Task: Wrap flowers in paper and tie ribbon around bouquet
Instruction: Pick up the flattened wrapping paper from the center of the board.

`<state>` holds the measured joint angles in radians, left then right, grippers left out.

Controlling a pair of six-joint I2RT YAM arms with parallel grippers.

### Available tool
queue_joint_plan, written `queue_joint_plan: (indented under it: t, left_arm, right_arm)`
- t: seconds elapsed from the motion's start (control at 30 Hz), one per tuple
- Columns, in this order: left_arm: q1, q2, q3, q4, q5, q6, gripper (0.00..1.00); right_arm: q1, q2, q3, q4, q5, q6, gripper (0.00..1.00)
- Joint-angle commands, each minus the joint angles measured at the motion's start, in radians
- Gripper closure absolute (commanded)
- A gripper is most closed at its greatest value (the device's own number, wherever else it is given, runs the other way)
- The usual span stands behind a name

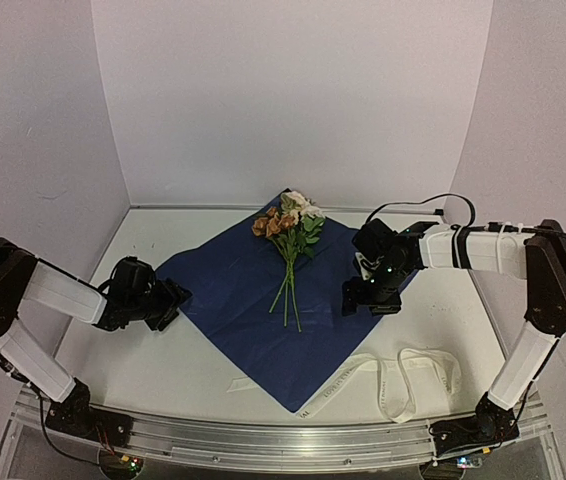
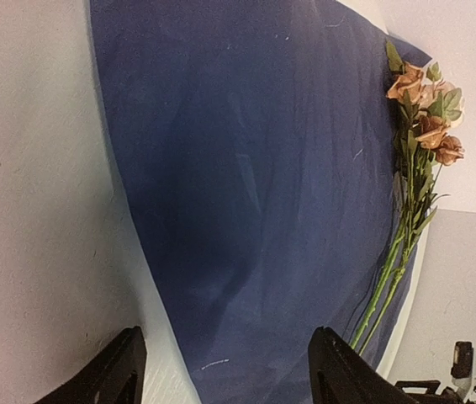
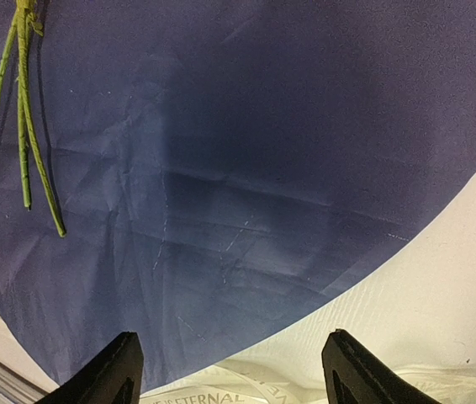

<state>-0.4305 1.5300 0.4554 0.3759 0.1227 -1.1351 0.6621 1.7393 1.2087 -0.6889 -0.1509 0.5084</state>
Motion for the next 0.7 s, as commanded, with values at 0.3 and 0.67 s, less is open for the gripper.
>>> queue_joint_plan:
  t: [0.3, 0.67]
  left_arm:
    - [0.006, 0.083, 0.027, 0.11, 0.03, -0.054, 0.76]
    - [0.012, -0.065, 0.2, -0.434, 0.064, 0.056, 1.0]
  right_arm:
    - [-0.014, -0.017, -0.009, 0.008, 0.019, -0.002, 0.25]
    - [-0.015, -0.036, -0.013, -0.003, 0.01, 0.023, 0.25]
